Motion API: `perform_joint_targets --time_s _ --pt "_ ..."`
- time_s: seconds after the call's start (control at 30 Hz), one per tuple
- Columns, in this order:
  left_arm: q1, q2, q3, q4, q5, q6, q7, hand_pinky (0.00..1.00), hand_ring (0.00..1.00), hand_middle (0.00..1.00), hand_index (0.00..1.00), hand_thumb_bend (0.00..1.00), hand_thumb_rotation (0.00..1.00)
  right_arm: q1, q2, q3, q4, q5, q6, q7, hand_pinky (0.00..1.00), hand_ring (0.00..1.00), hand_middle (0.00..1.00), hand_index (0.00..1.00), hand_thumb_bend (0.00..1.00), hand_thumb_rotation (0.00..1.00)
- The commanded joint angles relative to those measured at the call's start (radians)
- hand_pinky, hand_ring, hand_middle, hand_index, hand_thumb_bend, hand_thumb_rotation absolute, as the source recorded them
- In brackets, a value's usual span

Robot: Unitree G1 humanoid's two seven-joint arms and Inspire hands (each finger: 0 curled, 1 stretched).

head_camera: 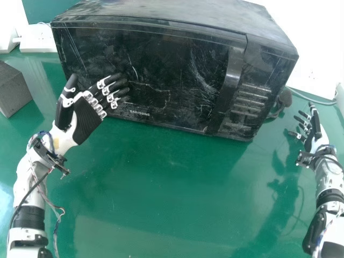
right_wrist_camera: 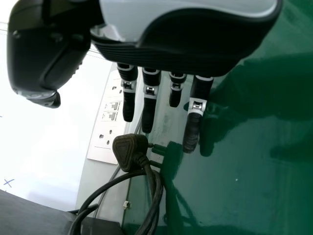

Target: Open the door of oven

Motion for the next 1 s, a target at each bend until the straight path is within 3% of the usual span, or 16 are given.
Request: perform_joint_targets --time_s 0.0,0.1,0.27,0.37,0.87,0.97 --pt "0.027 0.001 -0.012 -0.036 -0.003 0.019 0.012 0.89 0.99 0.99 0.93 1.00 0.87 0.059 0.022 0.008 0.036 -0.015 0.045 0.000 0.69 0.76 0.82 0.87 0.75 1.00" --pt "0.028 0.001 -0.017 -0.058 -0.004 0.032 0.022 0.89 0.99 0.99 0.93 1.00 0.87 0.057 0.023 0.009 0.034 -0.014 0.046 -0.002 0.65 0.73 0.80 0.85 0.79 1.00" --pt "0.031 0.004 -0.029 -0.095 -0.001 0.046 0.032 0.88 1.00 1.00 0.94 1.00 0.87 0.057 0.022 0.006 0.036 -0.012 0.047 -0.006 0.70 0.76 0.83 0.86 0.75 1.00" --pt "0.033 0.002 -0.037 -0.117 0.001 0.056 0.046 0.88 0.99 0.99 0.94 1.00 0.87 0.056 0.021 0.006 0.036 -0.013 0.051 -0.001 0.63 0.74 0.81 0.85 0.80 1.00" --pt "0.049 0.016 -0.063 -0.192 0.009 0.083 0.079 0.85 0.98 0.98 0.94 1.00 0.88 0.055 0.023 0.011 0.035 -0.015 0.048 -0.001 0.70 0.77 0.83 0.87 0.77 1.00" --pt "0.048 0.023 -0.070 -0.194 0.009 0.084 0.062 0.87 0.99 0.99 0.94 1.00 0.89 0.053 0.024 0.014 0.034 -0.017 0.046 -0.002 0.66 0.75 0.81 0.85 0.79 1.00"
